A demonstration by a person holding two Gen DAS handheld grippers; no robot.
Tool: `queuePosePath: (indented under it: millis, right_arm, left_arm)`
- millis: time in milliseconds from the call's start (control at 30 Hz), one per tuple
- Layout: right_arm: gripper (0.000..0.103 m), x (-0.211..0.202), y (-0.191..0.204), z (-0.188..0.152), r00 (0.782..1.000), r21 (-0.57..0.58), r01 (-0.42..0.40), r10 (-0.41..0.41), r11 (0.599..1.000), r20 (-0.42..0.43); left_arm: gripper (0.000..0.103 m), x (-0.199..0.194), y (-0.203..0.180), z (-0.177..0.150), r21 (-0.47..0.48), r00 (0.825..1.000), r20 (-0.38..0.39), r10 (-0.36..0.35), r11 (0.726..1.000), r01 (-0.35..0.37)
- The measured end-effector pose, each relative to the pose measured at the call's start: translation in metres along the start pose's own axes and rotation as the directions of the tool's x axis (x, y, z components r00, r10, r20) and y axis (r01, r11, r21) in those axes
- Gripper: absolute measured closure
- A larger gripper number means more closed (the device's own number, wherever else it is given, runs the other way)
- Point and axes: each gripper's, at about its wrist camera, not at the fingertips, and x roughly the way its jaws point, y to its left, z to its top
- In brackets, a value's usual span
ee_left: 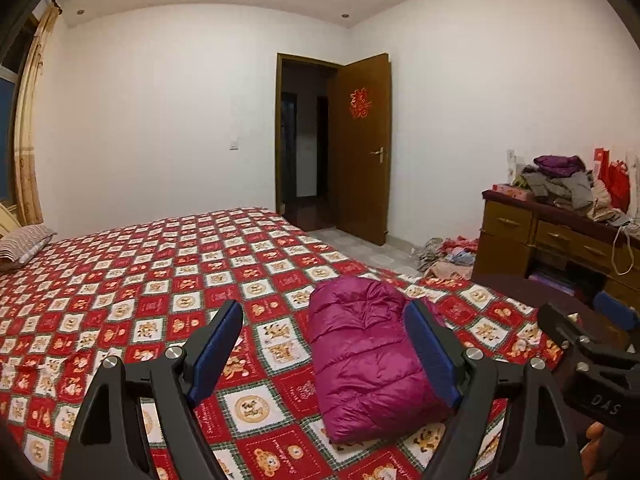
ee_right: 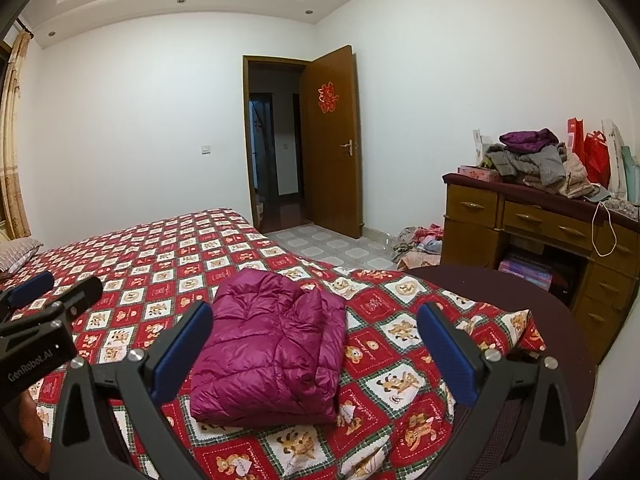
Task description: Fold large clothes
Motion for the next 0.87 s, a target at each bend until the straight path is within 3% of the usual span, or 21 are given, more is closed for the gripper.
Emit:
queuePosePath:
  millis: [367,867]
  right_arm:
    - [0.0,0.005,0.003,-0.003,1.0,0.004,0.004,-0.004,1.0,-0.015]
    - [0.0,0.022,0.007,-0.003,0.998,0.019,0.033,-0.032,0.999,-0.047]
  left_arm:
    - [0.019,0.007,0.012,0.002,-0.034,1.0,-0.007,0.005,0.999,-0.005]
    - [0.019,0.025,0.038,0.0,-0.043,0.993,-0.028,0.111,0.993,-0.112]
